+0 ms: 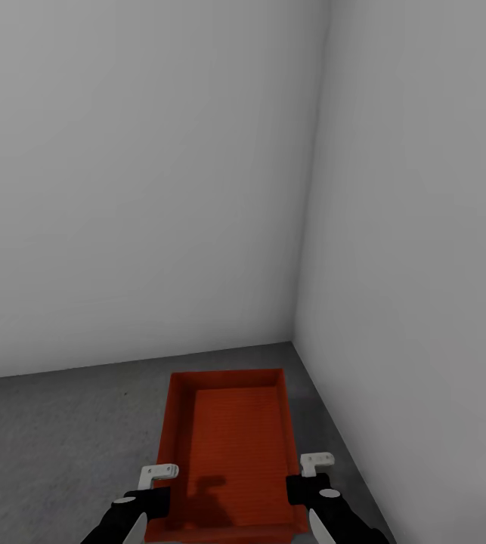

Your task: Move the two storage containers from the living room to the garage. In the garage, place one container on the floor and stack the other container on top of it (either order is fine).

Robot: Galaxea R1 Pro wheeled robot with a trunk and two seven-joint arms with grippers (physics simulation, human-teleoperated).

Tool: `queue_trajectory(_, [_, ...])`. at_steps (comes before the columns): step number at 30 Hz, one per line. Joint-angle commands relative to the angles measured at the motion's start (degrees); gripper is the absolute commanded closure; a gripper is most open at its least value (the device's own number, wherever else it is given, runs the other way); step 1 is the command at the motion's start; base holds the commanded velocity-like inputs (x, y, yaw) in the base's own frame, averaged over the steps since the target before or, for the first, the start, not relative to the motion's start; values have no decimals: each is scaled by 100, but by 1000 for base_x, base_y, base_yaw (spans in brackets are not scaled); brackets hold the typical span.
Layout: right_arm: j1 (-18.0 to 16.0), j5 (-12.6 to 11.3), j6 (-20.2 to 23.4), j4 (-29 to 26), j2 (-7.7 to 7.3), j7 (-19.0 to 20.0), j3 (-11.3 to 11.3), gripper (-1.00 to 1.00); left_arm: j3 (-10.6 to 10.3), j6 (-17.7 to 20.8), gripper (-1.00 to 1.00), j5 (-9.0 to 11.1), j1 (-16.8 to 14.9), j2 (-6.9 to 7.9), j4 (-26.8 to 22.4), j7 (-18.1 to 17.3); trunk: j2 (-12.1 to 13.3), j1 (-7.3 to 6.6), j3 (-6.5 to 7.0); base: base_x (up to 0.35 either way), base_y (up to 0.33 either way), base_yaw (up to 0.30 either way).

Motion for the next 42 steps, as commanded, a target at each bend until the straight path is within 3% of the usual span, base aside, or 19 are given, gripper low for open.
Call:
queue_trajectory(1, [0, -124, 24, 2, -5, -28, 54, 100, -54, -3, 100, 150, -5, 6, -219, 54, 39, -23, 12, 0, 0, 0])
queue_trajectory(42, [0, -124, 23, 2, -5, -29, 54, 100, -54, 2, 100, 150, -5, 6, -219, 54, 1683, -924, 748, 0, 0, 0])
